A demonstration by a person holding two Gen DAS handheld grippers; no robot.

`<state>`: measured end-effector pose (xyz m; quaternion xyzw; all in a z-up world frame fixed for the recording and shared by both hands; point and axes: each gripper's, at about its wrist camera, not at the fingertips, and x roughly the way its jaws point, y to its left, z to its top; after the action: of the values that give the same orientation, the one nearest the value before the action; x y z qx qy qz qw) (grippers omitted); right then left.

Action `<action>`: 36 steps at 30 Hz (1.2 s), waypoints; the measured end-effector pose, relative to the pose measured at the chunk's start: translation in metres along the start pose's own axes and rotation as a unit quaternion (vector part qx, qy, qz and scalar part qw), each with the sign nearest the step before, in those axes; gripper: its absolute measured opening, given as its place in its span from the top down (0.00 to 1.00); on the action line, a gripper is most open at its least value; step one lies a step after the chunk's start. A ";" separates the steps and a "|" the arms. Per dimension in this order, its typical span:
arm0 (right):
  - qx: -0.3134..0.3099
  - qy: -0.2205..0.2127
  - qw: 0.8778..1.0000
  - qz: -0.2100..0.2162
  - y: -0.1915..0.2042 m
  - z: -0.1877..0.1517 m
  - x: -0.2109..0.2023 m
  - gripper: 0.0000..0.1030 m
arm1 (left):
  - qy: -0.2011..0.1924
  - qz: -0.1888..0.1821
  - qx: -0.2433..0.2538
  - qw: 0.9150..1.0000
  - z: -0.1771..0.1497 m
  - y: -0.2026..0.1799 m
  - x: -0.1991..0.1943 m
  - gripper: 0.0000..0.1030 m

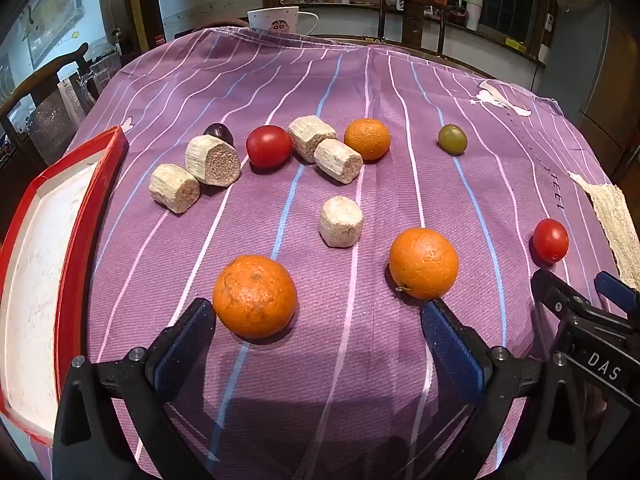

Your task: Organize fruits

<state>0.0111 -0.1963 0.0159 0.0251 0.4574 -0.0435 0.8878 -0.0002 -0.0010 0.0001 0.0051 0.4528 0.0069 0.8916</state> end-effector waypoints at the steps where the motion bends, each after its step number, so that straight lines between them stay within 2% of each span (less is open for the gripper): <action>1: 0.000 0.000 1.000 0.000 0.000 0.000 0.000 0.00 | 0.000 0.000 0.000 1.000 0.000 -0.001 0.000 0.00; 7: -0.012 0.012 1.000 0.011 -0.001 -0.001 -0.002 0.00 | 0.007 -0.013 0.017 1.000 -0.003 -0.006 -0.003 0.00; 13: -0.007 0.021 1.000 0.004 0.005 -0.002 -0.001 0.00 | 0.006 -0.021 0.012 1.000 -0.012 -0.001 -0.011 0.01; 17: -0.006 0.025 1.000 0.004 0.000 -0.001 -0.002 0.00 | -0.057 -0.027 0.000 0.998 -0.025 0.011 -0.042 0.01; 20: 0.011 0.021 1.000 0.010 -0.005 -0.009 -0.017 0.00 | -0.115 -0.025 -0.003 0.993 -0.032 0.022 -0.071 0.01; 22: 0.025 0.008 1.000 0.014 -0.007 -0.013 -0.030 0.00 | -0.101 -0.062 -0.008 0.993 -0.028 0.030 -0.074 0.01; 23: 0.032 0.000 0.999 0.016 -0.007 -0.015 -0.038 0.00 | -0.083 -0.095 -0.013 0.992 -0.025 0.034 -0.073 0.01; 25: 0.047 -0.011 0.998 0.026 -0.007 -0.021 -0.051 0.00 | -0.041 -0.172 -0.030 0.984 -0.025 0.044 -0.064 0.01; 27: 0.057 -0.016 0.997 0.043 -0.005 -0.027 -0.062 0.00 | -0.011 -0.195 -0.052 0.979 -0.028 0.055 -0.057 0.02; 32: 0.041 -0.038 0.997 0.050 0.012 -0.032 -0.086 0.00 | 0.007 -0.183 -0.089 0.979 -0.034 0.087 -0.050 0.06; 36: 0.035 -0.062 0.996 0.050 0.019 -0.032 -0.104 0.00 | -0.021 -0.123 -0.093 0.988 -0.036 0.110 -0.060 0.06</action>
<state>-0.0732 -0.1692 0.0825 0.0761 0.3980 -0.0163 0.9141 -0.0657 0.1081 0.0293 -0.1336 0.4286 -0.0605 0.8915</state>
